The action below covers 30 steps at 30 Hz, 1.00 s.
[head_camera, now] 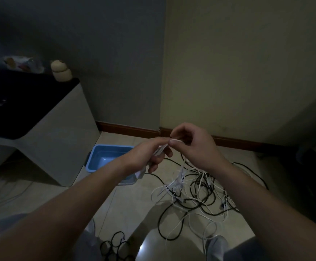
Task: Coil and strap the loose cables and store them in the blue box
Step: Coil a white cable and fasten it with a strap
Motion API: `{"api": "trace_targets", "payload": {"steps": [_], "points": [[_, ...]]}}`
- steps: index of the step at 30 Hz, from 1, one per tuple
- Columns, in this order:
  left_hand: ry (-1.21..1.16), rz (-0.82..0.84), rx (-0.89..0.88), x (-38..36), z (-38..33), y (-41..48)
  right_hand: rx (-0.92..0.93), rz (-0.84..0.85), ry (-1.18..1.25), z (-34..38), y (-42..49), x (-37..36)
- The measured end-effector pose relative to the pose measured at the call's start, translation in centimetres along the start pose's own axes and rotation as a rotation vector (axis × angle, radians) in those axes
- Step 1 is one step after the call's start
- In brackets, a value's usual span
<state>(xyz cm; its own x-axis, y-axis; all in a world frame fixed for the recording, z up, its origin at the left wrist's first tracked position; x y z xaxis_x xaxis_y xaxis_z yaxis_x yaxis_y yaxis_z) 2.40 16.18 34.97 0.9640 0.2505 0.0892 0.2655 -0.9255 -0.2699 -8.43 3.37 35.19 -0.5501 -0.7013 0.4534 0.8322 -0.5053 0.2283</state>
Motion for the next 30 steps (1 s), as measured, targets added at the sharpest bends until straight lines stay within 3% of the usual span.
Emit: {"api": "trace_targets", "payload": {"steps": [8, 14, 20, 25, 30], "points": [[-0.006, 0.019, 0.000, 0.7, 0.0, 0.1, -0.107, -0.018, -0.209, -1.3, 0.4, 0.2], [-0.263, 0.074, -0.006, 0.8, -0.4, 0.0, -0.108, 0.119, 0.037, -2.1, 0.5, -0.2], [-0.668, 0.053, -0.013, 1.4, -0.9, -0.1, -0.287, 0.269, 0.252, -2.6, 0.3, -0.7], [-0.982, 0.007, -0.096, 2.7, -1.3, -0.2, -0.413, 0.398, 0.204, -2.9, -0.4, -0.9], [-1.091, -0.111, -0.139, 4.3, -1.3, -0.3, -0.423, 0.431, 0.150, -2.4, -0.9, -1.5]]}}
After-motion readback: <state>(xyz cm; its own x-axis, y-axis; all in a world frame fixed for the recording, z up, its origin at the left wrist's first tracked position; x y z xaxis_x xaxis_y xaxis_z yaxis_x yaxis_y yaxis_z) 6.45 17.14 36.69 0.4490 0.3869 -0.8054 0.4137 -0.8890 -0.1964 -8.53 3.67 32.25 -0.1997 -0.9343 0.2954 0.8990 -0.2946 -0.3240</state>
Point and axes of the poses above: each hand's wrist, its own y-axis towards the middle knuckle, its own x-axis out of the back of the hand, z = x × y, the point moved 2 cm from there along y, towards the middle knuckle
